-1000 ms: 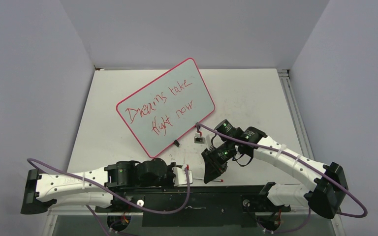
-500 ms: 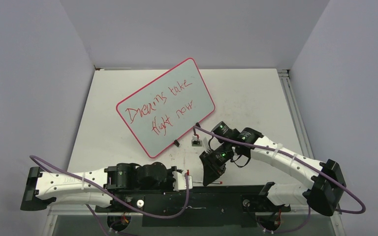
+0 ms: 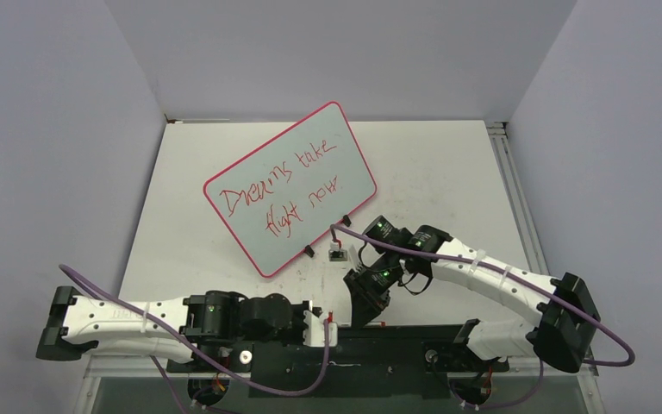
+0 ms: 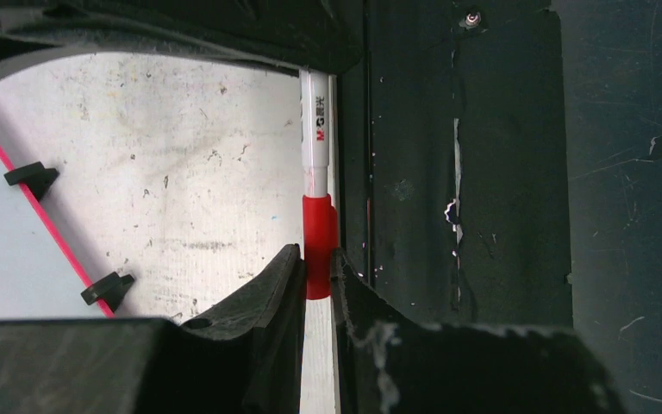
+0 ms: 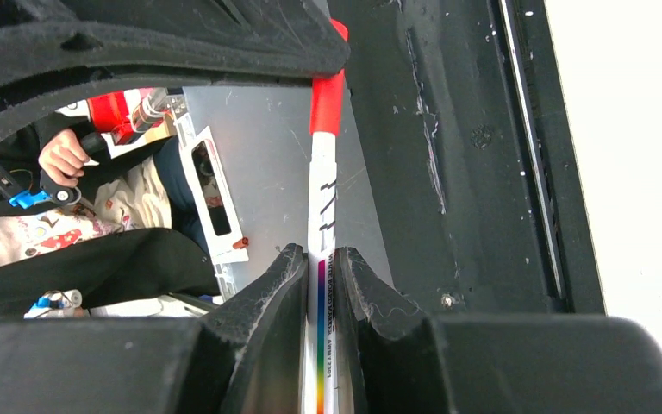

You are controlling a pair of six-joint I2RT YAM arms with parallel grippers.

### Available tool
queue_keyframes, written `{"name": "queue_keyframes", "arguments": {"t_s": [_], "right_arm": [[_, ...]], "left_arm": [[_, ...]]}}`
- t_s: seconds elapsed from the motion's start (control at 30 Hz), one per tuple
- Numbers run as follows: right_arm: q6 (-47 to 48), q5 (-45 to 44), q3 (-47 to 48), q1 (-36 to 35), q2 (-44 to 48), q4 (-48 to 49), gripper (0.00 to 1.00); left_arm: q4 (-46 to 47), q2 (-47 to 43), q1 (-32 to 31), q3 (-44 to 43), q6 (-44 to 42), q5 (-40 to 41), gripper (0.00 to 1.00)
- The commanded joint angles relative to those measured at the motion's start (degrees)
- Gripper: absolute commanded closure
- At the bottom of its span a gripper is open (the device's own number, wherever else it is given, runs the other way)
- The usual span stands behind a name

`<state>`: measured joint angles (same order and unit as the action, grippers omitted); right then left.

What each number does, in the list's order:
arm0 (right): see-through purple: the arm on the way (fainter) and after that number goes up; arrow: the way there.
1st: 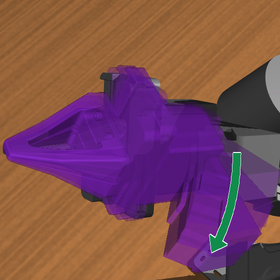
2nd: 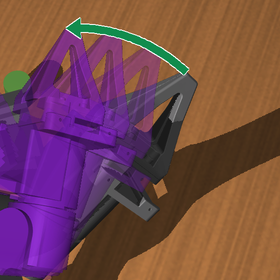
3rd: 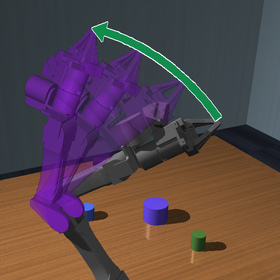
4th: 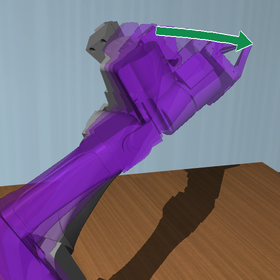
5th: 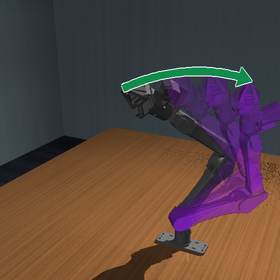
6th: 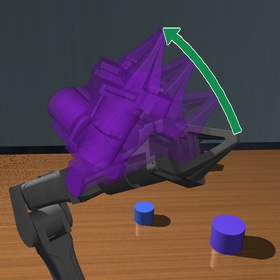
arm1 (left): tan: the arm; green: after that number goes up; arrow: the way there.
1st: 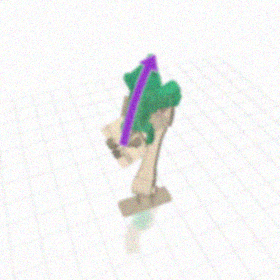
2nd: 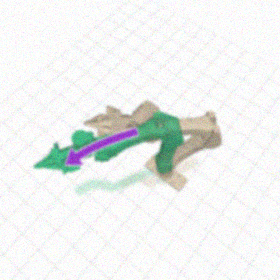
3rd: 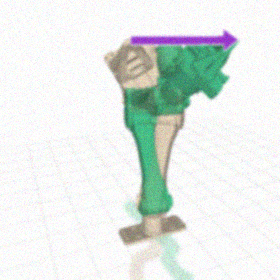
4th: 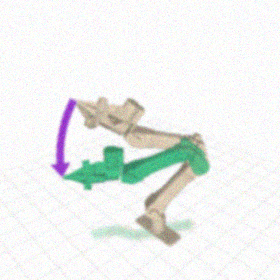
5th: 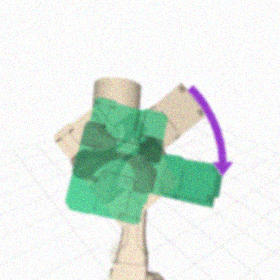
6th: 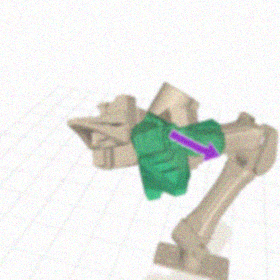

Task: Write a sentence on the whiteboard
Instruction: Close the whiteboard marker at the center of the board.

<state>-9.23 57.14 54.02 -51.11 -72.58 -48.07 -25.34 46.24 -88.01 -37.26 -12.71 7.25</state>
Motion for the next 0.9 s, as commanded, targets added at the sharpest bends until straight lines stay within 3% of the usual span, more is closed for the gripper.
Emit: {"name": "queue_keyframes", "arguments": {"t_s": [0.0,0.87], "right_arm": [[-0.6,1.8,2.17,-0.66,-0.81,4.58,0.95],[-8.15,2.31,-2.25,-4.12,-1.48,18.47,0.95]], "left_arm": [[5.57,0.39,-0.84,-1.56,-1.98,0.41,1.0],[13.66,3.07,-0.76,-3.26,-2.85,-0.51,1.0]]}}
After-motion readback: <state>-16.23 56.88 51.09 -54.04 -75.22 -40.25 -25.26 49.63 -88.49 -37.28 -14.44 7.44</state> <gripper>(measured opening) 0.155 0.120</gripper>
